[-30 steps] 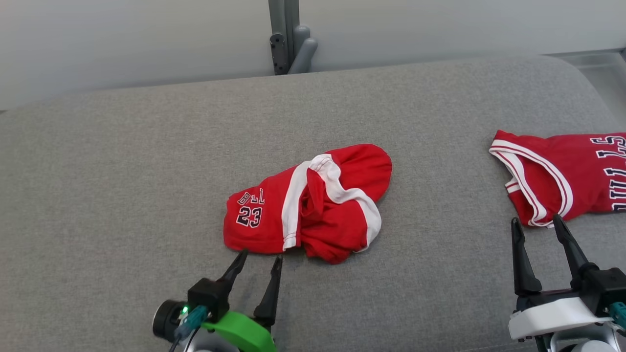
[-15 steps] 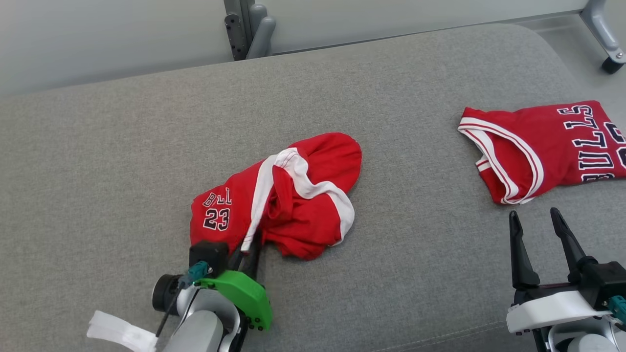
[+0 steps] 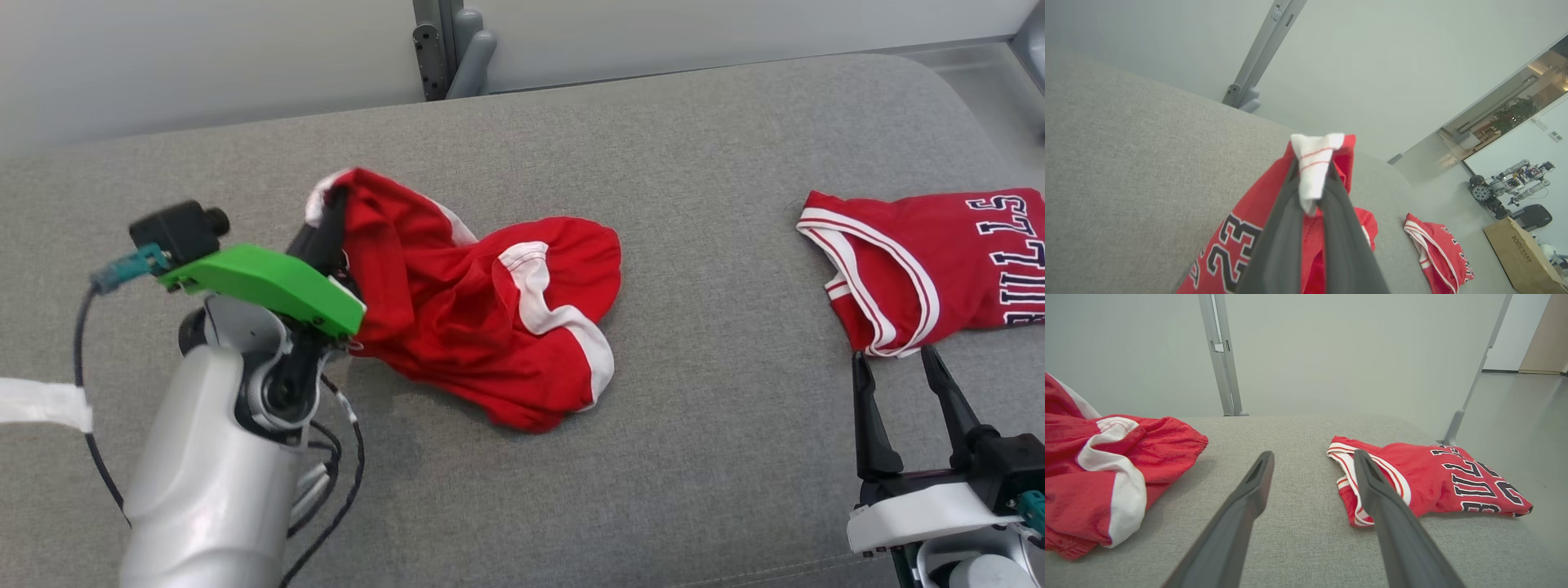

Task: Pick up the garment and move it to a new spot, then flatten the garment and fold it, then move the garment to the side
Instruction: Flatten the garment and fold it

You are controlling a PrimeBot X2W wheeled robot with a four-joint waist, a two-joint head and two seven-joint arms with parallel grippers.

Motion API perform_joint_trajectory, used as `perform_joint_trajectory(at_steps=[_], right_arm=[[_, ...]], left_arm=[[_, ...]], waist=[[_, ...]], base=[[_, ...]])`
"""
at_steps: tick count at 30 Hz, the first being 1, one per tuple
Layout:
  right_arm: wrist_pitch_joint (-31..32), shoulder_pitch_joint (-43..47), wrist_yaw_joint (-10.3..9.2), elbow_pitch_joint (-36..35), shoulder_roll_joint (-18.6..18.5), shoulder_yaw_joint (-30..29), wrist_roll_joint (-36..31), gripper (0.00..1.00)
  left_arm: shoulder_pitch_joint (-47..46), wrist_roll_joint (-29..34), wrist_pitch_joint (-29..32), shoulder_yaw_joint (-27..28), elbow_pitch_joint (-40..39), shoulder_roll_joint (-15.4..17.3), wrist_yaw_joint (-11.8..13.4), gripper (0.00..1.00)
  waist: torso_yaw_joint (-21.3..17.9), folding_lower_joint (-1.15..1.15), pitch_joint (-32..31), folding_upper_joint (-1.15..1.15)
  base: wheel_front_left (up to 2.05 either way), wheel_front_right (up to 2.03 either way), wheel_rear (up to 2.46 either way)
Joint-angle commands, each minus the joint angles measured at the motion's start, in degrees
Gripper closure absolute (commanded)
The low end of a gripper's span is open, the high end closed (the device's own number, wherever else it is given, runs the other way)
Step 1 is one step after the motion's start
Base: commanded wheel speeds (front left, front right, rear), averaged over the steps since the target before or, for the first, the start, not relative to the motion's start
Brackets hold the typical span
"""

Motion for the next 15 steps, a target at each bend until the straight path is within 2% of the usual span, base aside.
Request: perform_joint_trajectory(at_steps=[1, 9, 11, 15], right_arm=[[-0.1, -0.3, -0.08, 0.2, -0.2, 0.0, 0.5, 0.0], [-0.1, 0.0, -0.09, 0.4, -0.2, 0.3, 0.5, 0.0], [-0.1, 0.2, -0.09, 0.5, -0.1, 0.2, 0.6, 0.0], [-0.1, 0.1, -0.09, 0.8, 0.1, 0.2, 0.8, 0.0]], left_arm=[[-1.3, -0.2, 0.3, 0.5, -0.6, 0.4, 0.7, 1.0], [-8.3, 1.4, 3.3, 4.7, -10.9, 5.8, 7.6, 1.0], [-8.9, 1.8, 3.9, 4.7, -14.4, 6.0, 8.5, 1.0], [-7.5, 2.3, 5.6, 2.0, -22.7, 4.6, 9.6, 1.0]], waist=[[0.3, 0.0, -0.3, 0.0], [0.7, 0.0, -1.0, 0.0], [0.8, 0.0, -1.1, 0.0], [0.7, 0.0, -1.2, 0.0]], base=[[0.0, 0.0, 0.0], [0.0, 0.0, 0.0], [0.0, 0.0, 0.0], [0.0, 0.0, 0.0]])
